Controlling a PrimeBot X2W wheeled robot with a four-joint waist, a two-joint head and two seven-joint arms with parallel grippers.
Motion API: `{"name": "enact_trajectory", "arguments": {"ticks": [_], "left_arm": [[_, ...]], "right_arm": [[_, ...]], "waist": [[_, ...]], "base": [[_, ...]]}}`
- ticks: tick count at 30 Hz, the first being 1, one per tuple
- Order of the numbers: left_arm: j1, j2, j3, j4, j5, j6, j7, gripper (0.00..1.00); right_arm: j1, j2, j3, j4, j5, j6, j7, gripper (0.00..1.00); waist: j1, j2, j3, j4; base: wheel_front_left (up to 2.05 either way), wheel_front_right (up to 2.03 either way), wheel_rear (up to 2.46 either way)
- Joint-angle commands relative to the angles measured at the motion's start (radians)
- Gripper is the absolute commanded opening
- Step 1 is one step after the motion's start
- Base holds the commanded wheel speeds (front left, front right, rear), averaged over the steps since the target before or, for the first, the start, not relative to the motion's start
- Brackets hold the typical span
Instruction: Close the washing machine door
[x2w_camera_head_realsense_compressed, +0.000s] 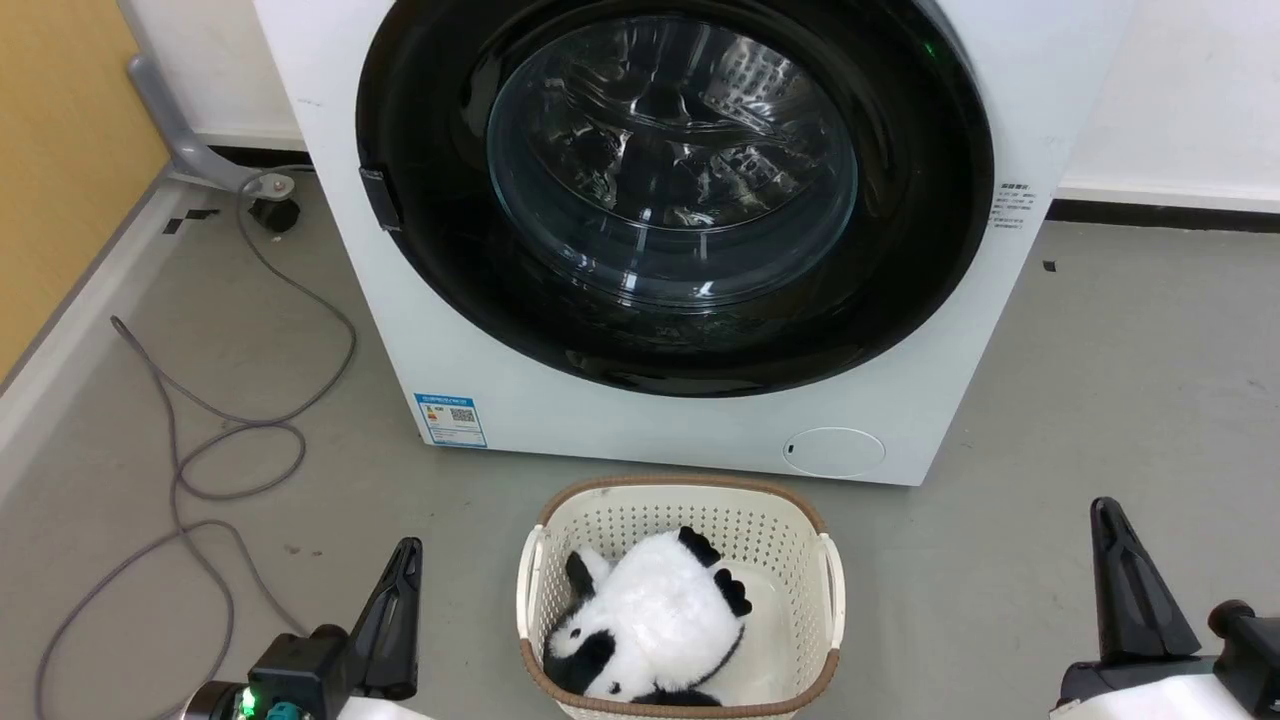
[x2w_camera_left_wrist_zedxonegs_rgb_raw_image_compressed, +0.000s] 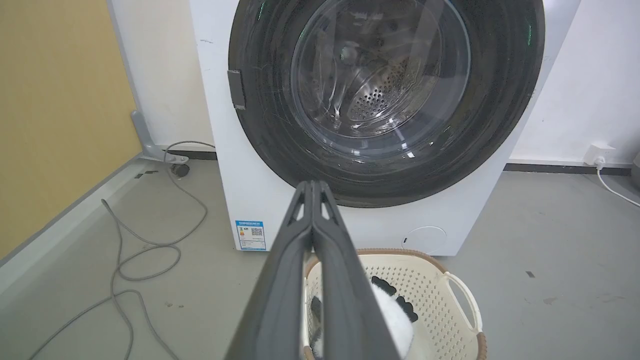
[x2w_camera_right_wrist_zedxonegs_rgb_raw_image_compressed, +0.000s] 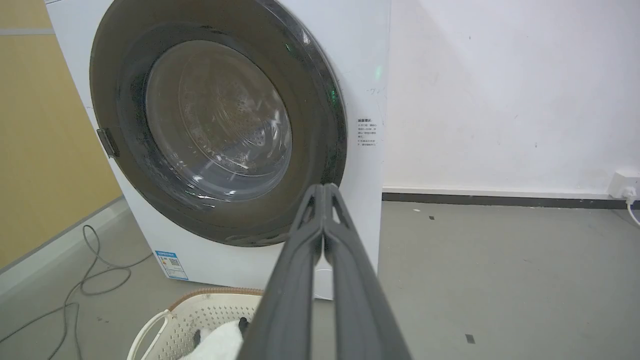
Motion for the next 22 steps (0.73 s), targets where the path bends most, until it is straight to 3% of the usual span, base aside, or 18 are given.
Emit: {"name": "enact_trajectory", "arguments": {"ticks": [1, 22], "left_arm": [[-0.015, 0.000, 0.002, -0.006, 0.010, 0.007, 0.005, 0.00], [-0.030, 0.000, 0.006, -0.016, 0.026, 0.027, 0.048, 0.00]], "right_arm": [[-0.014, 0.001, 0.004, 0.004, -0.011, 0.000, 0.005, 0.00], [-0.030, 0.002, 0.026, 0.010, -0.036, 0.000, 0.049, 0.00]], "waist": [[0.0000, -0.0001, 0.000, -0.001], [0.0000, -0.0001, -0.004, -0.018]], "base": [[0.00, 0.00, 0.00], [0.00, 0.00, 0.00]]}}
